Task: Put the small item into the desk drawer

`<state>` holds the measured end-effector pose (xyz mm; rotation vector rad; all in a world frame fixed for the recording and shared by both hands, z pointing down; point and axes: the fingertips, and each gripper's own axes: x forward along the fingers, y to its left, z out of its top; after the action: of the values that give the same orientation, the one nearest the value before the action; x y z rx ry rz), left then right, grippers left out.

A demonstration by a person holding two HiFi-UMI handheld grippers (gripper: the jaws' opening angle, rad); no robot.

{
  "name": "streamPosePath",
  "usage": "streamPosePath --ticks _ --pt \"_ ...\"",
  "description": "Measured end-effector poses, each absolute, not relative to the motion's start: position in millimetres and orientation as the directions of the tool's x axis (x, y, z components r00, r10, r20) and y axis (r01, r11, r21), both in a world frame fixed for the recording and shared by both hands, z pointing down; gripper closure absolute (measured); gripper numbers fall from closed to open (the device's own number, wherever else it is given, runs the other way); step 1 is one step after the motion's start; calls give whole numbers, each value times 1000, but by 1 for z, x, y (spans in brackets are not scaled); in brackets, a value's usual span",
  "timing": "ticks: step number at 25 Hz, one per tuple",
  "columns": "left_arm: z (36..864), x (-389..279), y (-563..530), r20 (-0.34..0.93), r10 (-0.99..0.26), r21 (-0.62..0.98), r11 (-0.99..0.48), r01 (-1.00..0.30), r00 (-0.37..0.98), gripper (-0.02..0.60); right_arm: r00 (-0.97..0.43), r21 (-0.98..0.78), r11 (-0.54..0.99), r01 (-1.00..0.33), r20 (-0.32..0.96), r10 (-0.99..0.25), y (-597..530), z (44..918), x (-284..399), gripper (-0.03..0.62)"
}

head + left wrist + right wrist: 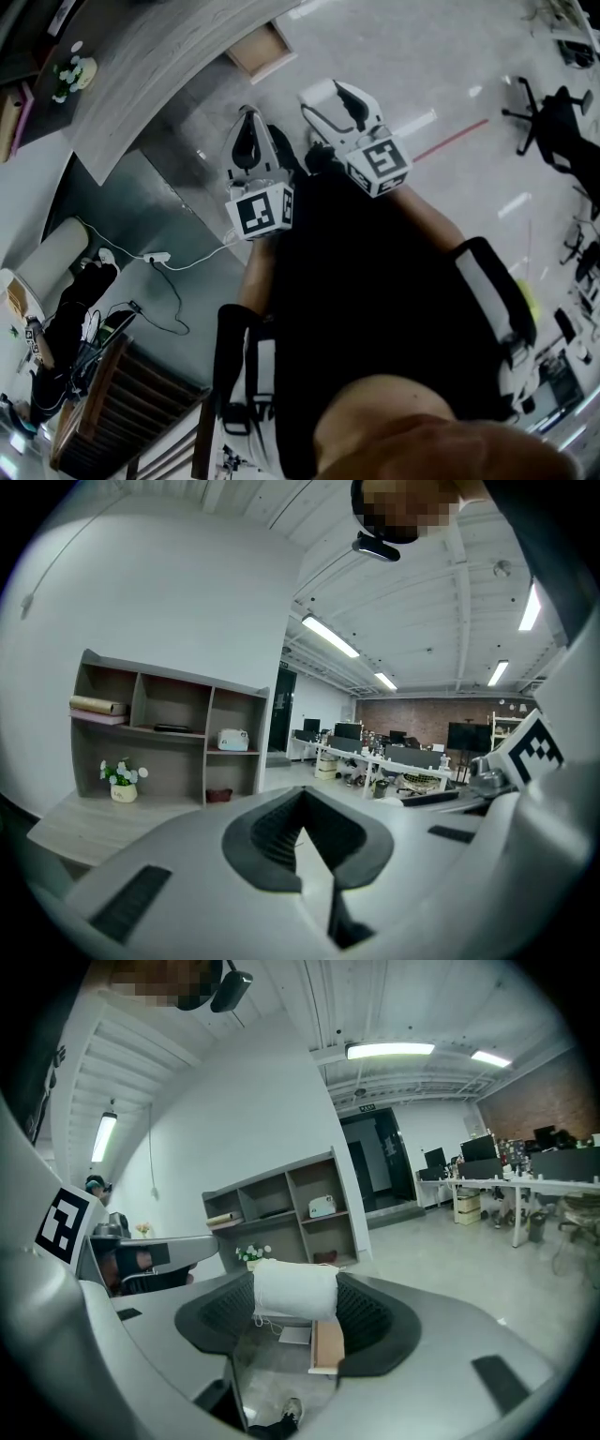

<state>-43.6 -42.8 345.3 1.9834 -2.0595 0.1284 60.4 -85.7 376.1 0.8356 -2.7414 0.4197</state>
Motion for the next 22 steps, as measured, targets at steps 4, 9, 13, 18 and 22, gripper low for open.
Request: streamPosePath --ticks 4,9,13,18,22 --pt "354 -68 -56 268 -963 138 47 -989 -8 583 -788 -201 777 -597 326 -522 -97 387 37 327" --pt "359 -88 -79 273 -962 143 19 -989 21 583 -768 -228 743 -629 333 -547 -113 389 15 327" --pt "364 -95 -97 282 -958 151 -9 -989 52 583 -751 -223 730 -646 360 -554 -125 394 7 327" --pt "371 -102 -119 292 -953 160 -40 -986 86 583 -728 -237 699 -674 374 -575 -141 404 -2 327" --pt "377 -109 -134 304 -948 168 -48 -985 98 583 -721 -238 697 -677 407 -561 -151 416 -10 327"
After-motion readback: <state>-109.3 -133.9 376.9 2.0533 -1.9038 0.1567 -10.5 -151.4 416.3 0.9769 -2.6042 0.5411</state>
